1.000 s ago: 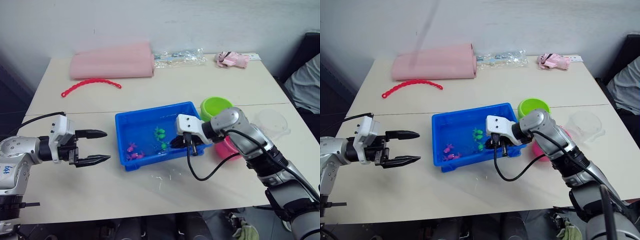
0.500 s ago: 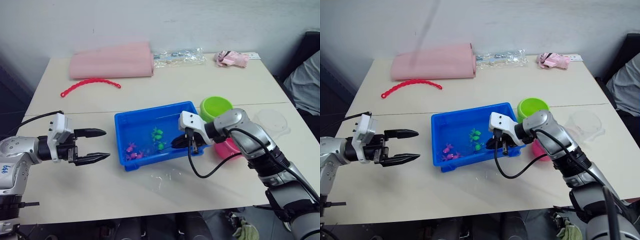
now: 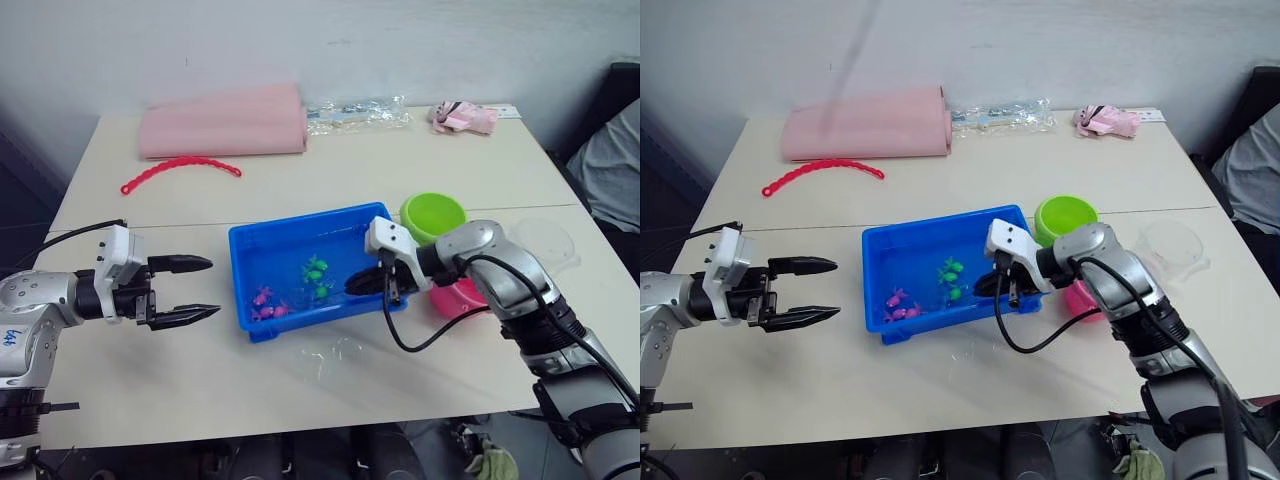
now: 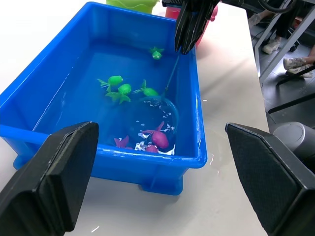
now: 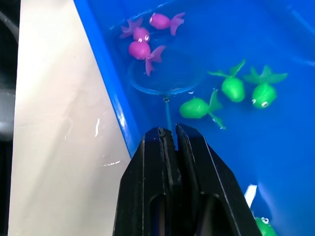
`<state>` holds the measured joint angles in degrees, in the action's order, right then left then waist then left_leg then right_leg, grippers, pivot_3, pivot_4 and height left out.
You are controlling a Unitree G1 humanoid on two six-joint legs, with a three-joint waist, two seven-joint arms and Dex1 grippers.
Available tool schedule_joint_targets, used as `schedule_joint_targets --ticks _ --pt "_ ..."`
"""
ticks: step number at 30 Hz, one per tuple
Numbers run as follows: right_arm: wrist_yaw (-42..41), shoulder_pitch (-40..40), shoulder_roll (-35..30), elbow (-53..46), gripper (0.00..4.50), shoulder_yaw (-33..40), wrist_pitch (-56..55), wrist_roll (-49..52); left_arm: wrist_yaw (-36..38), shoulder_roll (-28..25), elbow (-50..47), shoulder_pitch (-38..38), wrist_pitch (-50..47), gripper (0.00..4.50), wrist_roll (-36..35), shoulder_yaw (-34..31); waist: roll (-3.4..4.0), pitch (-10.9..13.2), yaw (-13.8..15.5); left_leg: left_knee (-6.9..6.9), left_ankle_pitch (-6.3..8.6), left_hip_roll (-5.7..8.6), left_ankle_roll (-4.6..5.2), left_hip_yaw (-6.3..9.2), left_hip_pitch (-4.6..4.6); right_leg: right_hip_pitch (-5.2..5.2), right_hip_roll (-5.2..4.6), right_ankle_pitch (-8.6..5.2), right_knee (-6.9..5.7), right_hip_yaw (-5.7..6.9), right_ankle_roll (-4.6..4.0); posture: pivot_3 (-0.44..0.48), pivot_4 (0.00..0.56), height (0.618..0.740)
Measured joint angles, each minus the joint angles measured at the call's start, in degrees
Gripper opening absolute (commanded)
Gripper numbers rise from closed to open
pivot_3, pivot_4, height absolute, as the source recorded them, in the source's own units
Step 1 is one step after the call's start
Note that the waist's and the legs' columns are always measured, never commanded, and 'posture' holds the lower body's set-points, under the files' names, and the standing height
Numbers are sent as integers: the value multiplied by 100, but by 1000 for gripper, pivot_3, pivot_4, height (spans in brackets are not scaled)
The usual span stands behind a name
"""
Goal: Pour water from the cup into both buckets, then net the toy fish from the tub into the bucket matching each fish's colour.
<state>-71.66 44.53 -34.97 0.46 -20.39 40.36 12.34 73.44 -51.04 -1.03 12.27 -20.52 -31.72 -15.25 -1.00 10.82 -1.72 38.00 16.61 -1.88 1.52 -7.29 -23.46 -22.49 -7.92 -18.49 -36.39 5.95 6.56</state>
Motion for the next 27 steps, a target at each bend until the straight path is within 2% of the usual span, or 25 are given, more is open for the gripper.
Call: schedule_joint_targets --ticks 7,14,22,27 --pt "-17 0 -28 10 0 120 36 137 8 0 60 0 31 4475 4 3 0 0 -3 0 0 0 0 0 0 -1 0 0 -1 0 0 0 150 740" --pt "-239 -163 -254 -91 0 586 95 592 33 42 172 21 139 4475 19 34 0 0 4 0 0 0 1 -1 0 0 -3 0 -1 0 0 0 150 740" --pt "-70 -893 -643 -636 0 1484 -832 752 -37 270 168 549 104 4475 2 257 0 0 25 0 0 5 2 -1 -1 2 -5 0 0 2 0 0 150 740" --pt "144 -1526 -822 -1180 0 2099 -804 1117 -226 418 115 902 -363 4475 -85 465 -1 0 28 1 -2 5 4 -1 0 3 -2 0 -4 1 0 0 150 740"
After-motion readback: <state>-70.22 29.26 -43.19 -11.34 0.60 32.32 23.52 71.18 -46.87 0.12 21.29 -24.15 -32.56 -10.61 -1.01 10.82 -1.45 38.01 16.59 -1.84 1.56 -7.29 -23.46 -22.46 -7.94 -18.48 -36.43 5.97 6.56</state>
